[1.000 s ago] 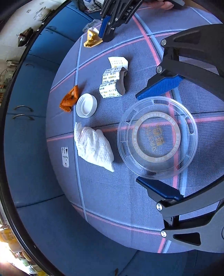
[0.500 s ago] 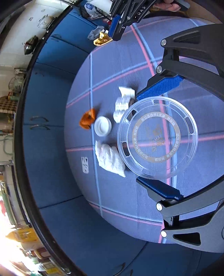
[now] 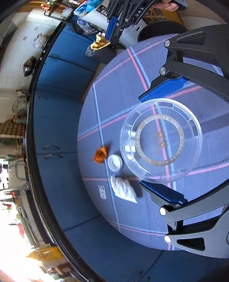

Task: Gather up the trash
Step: 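Carry the lid and yellow bag over the black bin and open both tools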

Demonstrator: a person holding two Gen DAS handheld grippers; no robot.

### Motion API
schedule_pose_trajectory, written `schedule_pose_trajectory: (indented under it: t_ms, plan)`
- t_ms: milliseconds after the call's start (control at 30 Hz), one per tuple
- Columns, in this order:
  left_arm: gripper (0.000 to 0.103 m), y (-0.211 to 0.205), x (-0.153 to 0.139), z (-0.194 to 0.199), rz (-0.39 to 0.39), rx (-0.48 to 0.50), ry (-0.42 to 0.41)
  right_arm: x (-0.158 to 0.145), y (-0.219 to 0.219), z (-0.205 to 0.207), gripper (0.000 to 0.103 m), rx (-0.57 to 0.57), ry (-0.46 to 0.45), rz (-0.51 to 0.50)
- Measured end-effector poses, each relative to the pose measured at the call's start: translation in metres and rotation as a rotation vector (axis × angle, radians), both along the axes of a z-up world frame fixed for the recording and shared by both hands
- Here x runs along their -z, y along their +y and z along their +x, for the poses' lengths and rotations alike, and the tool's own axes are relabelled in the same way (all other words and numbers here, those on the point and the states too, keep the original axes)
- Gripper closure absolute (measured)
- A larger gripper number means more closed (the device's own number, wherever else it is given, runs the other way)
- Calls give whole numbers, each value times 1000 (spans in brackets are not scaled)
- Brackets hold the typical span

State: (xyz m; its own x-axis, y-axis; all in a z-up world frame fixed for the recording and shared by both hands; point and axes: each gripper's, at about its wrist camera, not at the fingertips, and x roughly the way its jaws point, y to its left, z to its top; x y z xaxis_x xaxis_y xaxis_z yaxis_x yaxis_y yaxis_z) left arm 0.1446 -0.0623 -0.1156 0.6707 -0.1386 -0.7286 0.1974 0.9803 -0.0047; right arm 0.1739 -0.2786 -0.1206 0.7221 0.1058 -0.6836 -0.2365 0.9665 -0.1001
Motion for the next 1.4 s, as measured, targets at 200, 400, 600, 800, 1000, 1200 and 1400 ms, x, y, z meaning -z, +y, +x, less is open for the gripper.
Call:
schedule_pose_trajectory:
  t_ms: [200,400,600,800,1000,1200,1400]
  plan:
    - [17,-27,-13,-14,10,70,-28,-7,-22,-24,83,48,-20,-20]
    - [16,-53,-25,-28,13,126,-54,-15,-48,-46,83,102,-36,-22]
    - [16,-75,-36,-37,6,166,-71,-24,-71,-64,83,159,-58,-29]
    - [16,-104,-51,-46,13,230,-109,-33,-96,-78,82,223,-90,-34]
    - [16,-126,-55,-50,27,287,-126,-42,-117,-85,82,282,-125,-36]
    - [16,-141,-52,-50,31,320,-117,-51,-131,-98,29,335,-205,-39]
    - [16,-164,-52,-53,41,374,-114,-51,-138,-100,29,372,-207,-71]
